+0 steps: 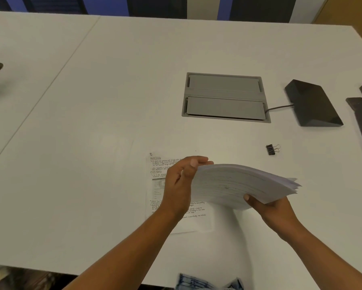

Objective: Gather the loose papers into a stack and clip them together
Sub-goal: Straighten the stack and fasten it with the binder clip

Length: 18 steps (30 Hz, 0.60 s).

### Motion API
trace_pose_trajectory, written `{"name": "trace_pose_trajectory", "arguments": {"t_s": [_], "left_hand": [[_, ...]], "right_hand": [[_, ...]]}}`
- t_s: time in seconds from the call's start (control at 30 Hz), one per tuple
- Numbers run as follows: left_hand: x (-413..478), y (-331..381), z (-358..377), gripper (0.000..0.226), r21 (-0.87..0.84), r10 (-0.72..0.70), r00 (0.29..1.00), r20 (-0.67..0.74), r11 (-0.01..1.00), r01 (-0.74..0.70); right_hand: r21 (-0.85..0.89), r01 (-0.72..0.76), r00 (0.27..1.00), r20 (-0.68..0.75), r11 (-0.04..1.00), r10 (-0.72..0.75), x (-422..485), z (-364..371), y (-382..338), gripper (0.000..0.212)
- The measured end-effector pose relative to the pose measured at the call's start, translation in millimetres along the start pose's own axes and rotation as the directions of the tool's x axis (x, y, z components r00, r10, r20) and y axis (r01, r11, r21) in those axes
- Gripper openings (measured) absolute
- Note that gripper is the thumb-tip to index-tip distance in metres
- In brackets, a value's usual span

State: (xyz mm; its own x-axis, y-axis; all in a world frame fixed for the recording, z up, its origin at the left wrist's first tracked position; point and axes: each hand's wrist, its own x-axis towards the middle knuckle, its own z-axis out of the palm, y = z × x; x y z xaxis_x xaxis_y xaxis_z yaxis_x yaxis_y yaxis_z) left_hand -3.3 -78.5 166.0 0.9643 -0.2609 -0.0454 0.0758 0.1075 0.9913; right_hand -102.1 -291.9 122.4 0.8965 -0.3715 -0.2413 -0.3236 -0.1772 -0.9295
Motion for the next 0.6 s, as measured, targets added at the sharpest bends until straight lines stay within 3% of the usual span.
{"name": "trace_pose_trajectory", "arguments": {"t_s": [0.17, 0.27, 0.33, 0.6], "left_hand": [[-1, -2, -2, 0.054, 0.048, 0.001, 0.999, 0.036, 0.999, -0.003], [-2, -8, -11, 0.060, 0.143, -0.002, 0.993, 0.117, 0.990, -0.015], [-5, -20, -17, 0.043, 0.230, -0.063, 0.987, 0.150, 0.973, 0.027], [-11, -66, -21, 0.029, 0.413, -0.214, 0.972, 0.097, 0.897, 0.157]], "right_hand": [[-0.011, -0.008, 0.999, 0.034, 1.000, 0.008, 2, -1, 2, 0.043], [-0.009, -0.041, 0.998, 0.056, 0.999, 0.042, 4, -1, 9, 0.042], [-0.010, -0.058, 0.997, 0.059, 0.998, 0.058, 5, 0, 14, 0.041], [-0.093, -0.083, 0.994, 0.063, 0.992, 0.089, -1, 8, 24, 0.031]]}}
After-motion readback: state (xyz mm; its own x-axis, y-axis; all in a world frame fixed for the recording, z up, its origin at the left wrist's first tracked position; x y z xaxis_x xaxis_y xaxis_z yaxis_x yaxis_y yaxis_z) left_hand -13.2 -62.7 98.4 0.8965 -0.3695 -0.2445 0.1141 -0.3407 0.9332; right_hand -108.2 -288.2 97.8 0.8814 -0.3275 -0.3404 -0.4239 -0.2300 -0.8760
